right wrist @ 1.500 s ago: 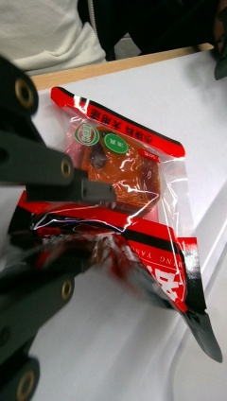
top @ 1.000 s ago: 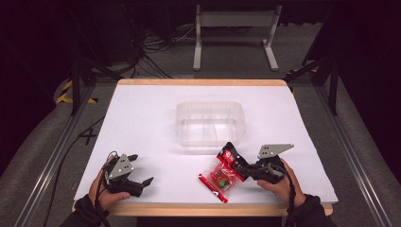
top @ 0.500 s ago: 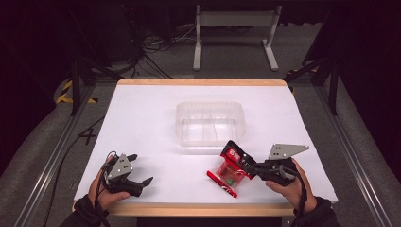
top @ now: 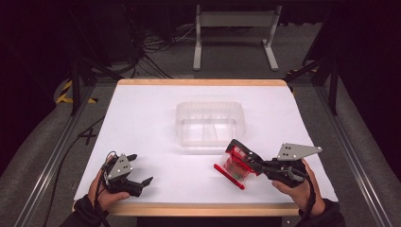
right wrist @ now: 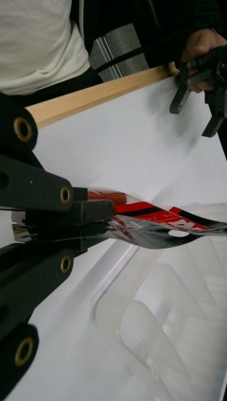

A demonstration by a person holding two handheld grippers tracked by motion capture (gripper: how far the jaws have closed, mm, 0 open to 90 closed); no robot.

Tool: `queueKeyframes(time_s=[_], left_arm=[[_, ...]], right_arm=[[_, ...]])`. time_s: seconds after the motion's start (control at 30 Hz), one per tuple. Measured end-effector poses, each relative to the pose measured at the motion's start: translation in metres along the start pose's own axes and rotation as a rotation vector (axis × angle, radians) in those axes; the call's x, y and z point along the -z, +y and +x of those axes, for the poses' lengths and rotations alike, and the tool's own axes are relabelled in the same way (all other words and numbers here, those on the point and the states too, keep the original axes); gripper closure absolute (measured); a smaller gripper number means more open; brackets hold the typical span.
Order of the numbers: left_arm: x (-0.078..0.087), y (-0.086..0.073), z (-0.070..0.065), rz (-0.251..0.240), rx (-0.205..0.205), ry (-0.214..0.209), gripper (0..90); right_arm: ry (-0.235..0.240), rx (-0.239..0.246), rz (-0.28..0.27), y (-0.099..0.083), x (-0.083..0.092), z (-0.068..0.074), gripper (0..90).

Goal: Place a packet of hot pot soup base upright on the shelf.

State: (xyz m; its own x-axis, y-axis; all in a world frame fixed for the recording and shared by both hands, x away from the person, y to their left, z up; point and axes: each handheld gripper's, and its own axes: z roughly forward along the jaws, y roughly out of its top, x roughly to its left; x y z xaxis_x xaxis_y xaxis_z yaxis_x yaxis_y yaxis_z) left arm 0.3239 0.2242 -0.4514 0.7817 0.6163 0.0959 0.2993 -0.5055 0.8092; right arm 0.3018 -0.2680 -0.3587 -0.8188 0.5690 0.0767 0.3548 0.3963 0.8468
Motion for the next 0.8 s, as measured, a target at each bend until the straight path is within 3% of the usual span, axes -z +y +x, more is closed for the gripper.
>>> queueKeyframes(time_s=[0.4,0.57,0.8], left_arm=[[-0.001,0.001,-0.001,-0.002,-0.002,-0.003,3.7],[-0.001,0.0,-0.001,0.0,-0.004,-0.005,3.7],[-0.002,0.0,0.0,0.003,-0.003,-0.011,3.7]], right_arm=[[-0.113,-0.068,-0.063,0.021,0.019,-0.006,90.0],[-0.154,-0.076,-0.063,0.032,0.02,-0.01,90.0],[-0.242,-0.122,-0.086,0.059,0.021,-0.029,90.0]])
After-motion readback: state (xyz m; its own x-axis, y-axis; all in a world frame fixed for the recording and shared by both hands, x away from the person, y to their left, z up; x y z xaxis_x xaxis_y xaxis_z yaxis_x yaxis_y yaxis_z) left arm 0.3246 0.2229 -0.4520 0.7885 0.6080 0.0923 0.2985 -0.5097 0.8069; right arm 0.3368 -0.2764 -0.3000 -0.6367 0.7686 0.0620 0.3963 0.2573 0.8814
